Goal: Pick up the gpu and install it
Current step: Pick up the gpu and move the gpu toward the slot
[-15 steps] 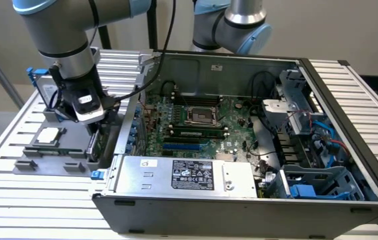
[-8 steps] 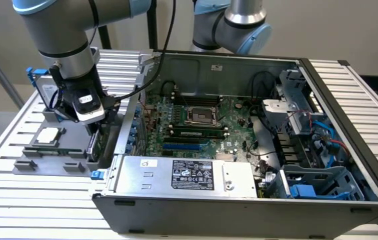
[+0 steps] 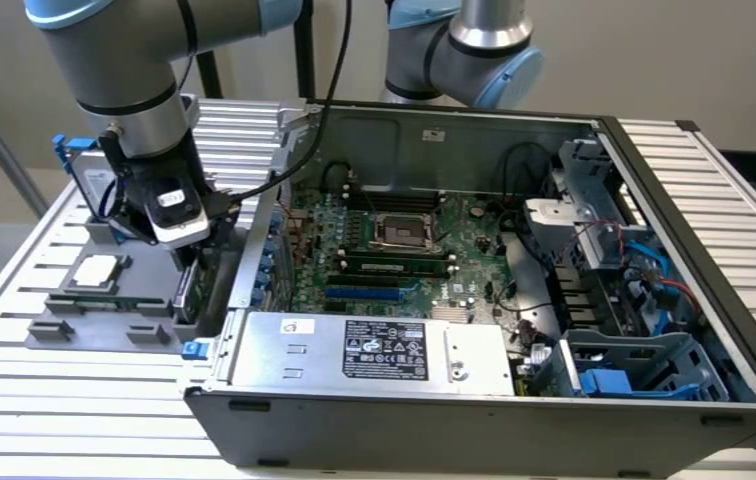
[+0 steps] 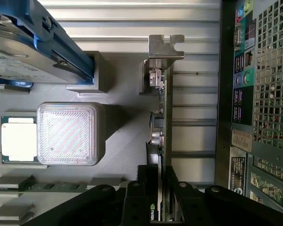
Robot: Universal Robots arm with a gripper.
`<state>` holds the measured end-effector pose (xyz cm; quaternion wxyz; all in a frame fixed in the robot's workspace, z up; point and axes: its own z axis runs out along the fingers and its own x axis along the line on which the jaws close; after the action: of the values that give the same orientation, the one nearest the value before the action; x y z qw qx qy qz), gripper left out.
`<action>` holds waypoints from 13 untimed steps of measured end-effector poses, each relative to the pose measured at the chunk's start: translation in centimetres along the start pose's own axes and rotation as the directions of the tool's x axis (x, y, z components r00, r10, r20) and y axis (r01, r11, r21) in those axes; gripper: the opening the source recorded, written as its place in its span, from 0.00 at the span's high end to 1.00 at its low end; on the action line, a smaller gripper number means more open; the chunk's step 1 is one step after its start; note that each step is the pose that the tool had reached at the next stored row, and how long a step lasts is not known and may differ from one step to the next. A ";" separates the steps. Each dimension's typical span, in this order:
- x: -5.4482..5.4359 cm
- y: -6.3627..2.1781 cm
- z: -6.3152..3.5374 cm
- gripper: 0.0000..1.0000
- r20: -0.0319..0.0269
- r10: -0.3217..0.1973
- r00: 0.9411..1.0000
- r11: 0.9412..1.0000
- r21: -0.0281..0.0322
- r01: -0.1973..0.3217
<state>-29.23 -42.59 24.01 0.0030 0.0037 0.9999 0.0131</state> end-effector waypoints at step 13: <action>0.0 0.04 -1.65 0.73 0.000 0.000 1.000 1.000 0.000 0.000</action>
<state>-29.23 -42.59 25.66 0.0030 0.0037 0.9999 0.0132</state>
